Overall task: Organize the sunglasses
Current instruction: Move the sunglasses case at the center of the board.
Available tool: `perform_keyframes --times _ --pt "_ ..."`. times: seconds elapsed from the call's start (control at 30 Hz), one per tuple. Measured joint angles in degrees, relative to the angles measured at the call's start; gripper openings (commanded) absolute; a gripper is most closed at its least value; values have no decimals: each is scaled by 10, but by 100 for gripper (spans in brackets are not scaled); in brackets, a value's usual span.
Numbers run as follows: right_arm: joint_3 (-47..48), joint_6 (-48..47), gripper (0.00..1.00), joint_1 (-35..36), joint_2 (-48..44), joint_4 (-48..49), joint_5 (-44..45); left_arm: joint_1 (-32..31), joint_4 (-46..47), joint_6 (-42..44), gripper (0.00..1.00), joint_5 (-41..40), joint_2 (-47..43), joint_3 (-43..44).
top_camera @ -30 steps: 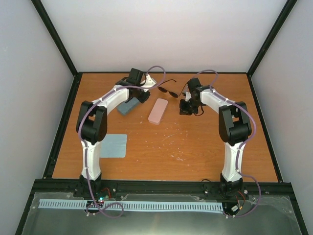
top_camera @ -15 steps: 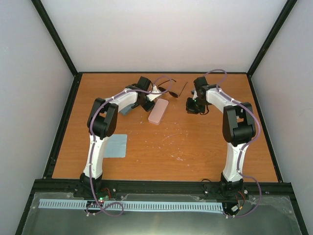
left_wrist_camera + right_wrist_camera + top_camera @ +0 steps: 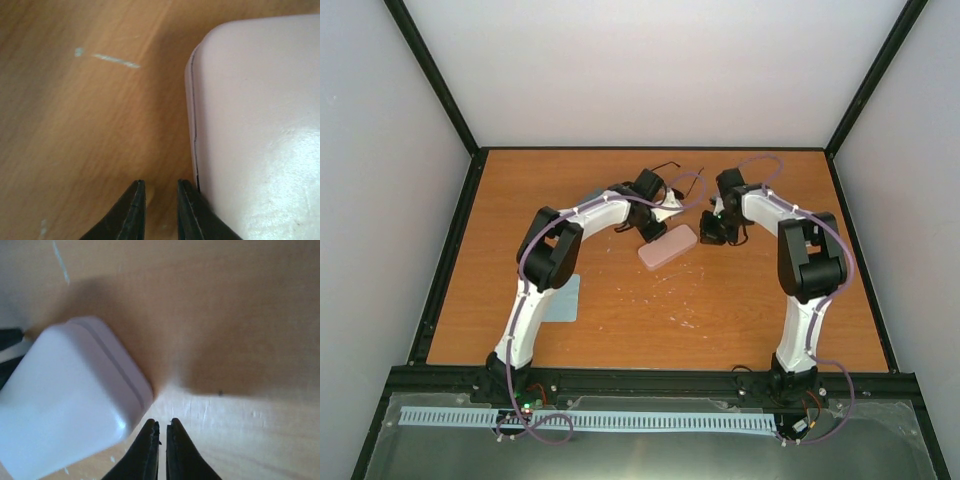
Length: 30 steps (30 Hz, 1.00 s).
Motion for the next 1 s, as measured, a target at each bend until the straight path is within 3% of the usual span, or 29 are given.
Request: perform_keyframes --times 0.07,0.17,0.2,0.27,0.33,0.4,0.7,1.0 --pt "-34 -5 18 3 -27 8 -9 -8 -1 -2 25 3 0 0" --pt "-55 -17 34 16 -83 13 -31 -11 -2 -3 48 -4 0 0" --pt "-54 -21 35 26 -101 19 -37 -9 0 -2 55 -10 0 0" --pt "-40 -37 23 56 -130 28 -47 0 2 -2 62 -23 -2 0" --pt "-19 -42 10 87 -138 34 -54 23 1 -10 63 -27 -7 0" --pt "7 -49 5 112 -129 34 -60 54 0 -13 63 -34 -15 2" --pt "192 -60 3 189 68 -19 -66 245 3 -26 61 -57 -107 -6" --pt "242 -55 3 214 171 -82 -56 275 16 -27 60 -48 -175 -56"
